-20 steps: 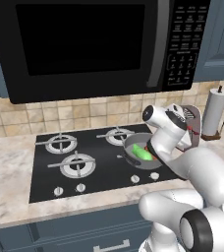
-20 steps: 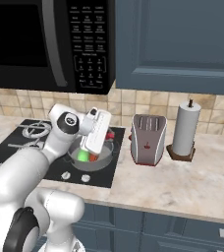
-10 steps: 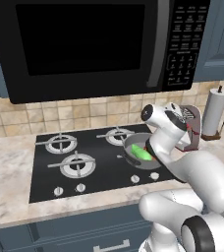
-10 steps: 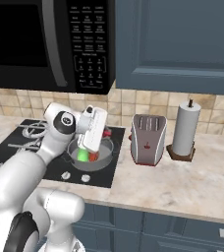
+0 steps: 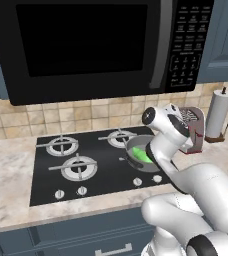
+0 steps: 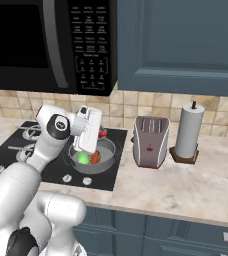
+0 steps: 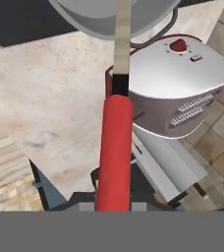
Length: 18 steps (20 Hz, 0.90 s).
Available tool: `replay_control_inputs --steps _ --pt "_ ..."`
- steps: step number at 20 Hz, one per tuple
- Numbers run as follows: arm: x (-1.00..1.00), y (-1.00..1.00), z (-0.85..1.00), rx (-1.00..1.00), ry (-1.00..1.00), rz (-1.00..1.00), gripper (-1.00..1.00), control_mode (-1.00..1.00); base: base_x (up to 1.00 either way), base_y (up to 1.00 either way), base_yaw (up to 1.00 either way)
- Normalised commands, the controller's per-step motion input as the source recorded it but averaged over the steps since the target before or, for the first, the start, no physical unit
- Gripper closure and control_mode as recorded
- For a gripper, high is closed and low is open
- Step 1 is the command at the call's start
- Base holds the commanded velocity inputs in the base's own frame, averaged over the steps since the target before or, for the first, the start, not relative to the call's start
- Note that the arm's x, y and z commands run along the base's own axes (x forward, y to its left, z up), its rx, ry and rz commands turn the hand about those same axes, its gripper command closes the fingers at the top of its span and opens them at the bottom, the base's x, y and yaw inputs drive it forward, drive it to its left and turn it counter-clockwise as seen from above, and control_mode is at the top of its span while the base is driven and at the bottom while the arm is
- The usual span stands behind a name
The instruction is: Put the corn and sweet potato in the pot. Retrieve the spatula and lightly stir the vegetables in the pot.
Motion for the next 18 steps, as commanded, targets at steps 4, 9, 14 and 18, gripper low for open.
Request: replay_control_inputs --steps 4,9,14,18 --pt "-0.02 0.18 0.19 0.01 0.00 0.07 1.00 -1.00 0.00 0.00 0.00" --pt "-0.03 0.10 0.20 0.03 0.00 0.07 1.00 -1.00 0.00 0.00 0.00" --pt "-0.07 0.06 0.02 0.00 0.00 0.09 1.00 -1.00 0.00 0.00 0.00" --pt "0.00 0.00 0.15 0.01 0.00 0.06 1.00 -1.00 0.00 0.00 0.00"
